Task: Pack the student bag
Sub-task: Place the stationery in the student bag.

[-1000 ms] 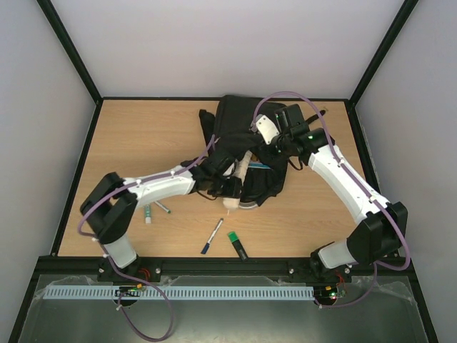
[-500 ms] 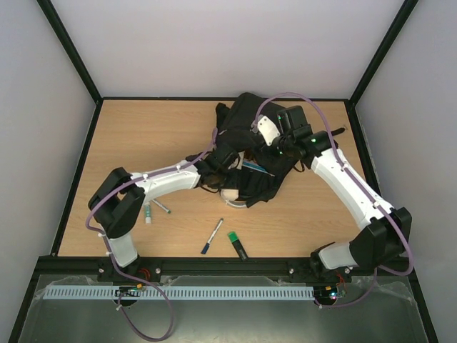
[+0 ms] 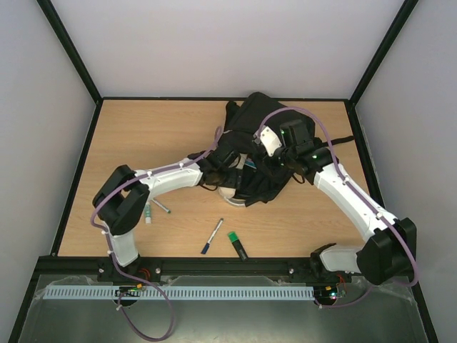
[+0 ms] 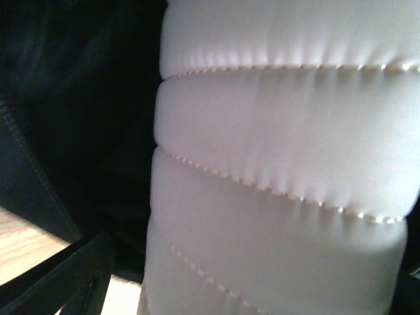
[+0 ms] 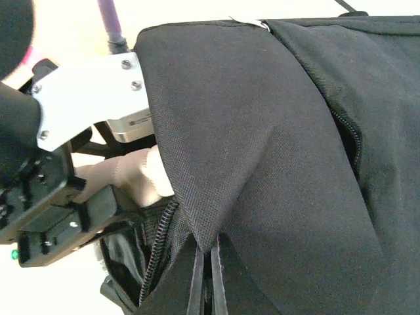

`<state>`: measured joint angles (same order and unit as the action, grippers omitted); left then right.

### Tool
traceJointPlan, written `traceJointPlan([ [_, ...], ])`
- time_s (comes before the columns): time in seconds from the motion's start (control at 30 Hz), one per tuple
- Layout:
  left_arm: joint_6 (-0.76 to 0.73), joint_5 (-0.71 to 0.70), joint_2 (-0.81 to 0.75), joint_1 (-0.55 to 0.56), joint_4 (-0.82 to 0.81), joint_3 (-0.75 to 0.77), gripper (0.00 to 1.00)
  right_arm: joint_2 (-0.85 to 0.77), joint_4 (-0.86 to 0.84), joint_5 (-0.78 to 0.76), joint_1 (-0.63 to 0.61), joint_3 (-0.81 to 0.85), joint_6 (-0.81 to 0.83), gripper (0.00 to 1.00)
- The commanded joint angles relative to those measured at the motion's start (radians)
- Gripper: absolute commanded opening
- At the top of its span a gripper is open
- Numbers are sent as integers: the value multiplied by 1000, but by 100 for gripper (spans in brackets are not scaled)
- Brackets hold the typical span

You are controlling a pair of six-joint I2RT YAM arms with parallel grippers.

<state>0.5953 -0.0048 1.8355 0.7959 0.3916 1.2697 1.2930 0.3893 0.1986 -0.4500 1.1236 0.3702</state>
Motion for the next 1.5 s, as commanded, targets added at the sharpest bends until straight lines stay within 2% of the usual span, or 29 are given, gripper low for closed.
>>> traceJointPlan([
  [0.0,-21,-122,-133,13,-3,-64,87,-47,-52,21,0,-53,4,1],
  [0.17,-109,-178,-223,81,-8,-121,92,-53,-100,22,2,-94,-2,1],
  [0.2,-124,-187,-234,98,-5,-135,98,-55,-111,23,2,-105,-3,1],
  [0.23,-133,-205,-245,114,-4,-152,99,-56,-122,26,2,-114,-5,1],
  [0.37,-134,-227,-273,170,-69,-245,99,-52,-146,38,2,-143,-10,1],
  [0.57,-92,-242,-289,252,-94,-285,99,-65,-156,34,2,-154,-8,1],
  [0.73,-100,-400,-315,398,-152,-339,98,-81,-172,28,2,-172,-11,1],
  [0.9,-88,-470,-213,408,-122,-319,94,-82,-175,31,3,-177,-11,1],
  [1.07,-106,-495,-146,412,-162,-284,94,-84,-176,30,4,-183,-13,1],
  [1.37,-150,-415,-44,402,-221,-181,93,-100,-184,36,7,-201,-16,1],
  [1.47,-142,-397,-17,386,-224,-162,88,-105,-188,41,10,-207,-16,1],
])
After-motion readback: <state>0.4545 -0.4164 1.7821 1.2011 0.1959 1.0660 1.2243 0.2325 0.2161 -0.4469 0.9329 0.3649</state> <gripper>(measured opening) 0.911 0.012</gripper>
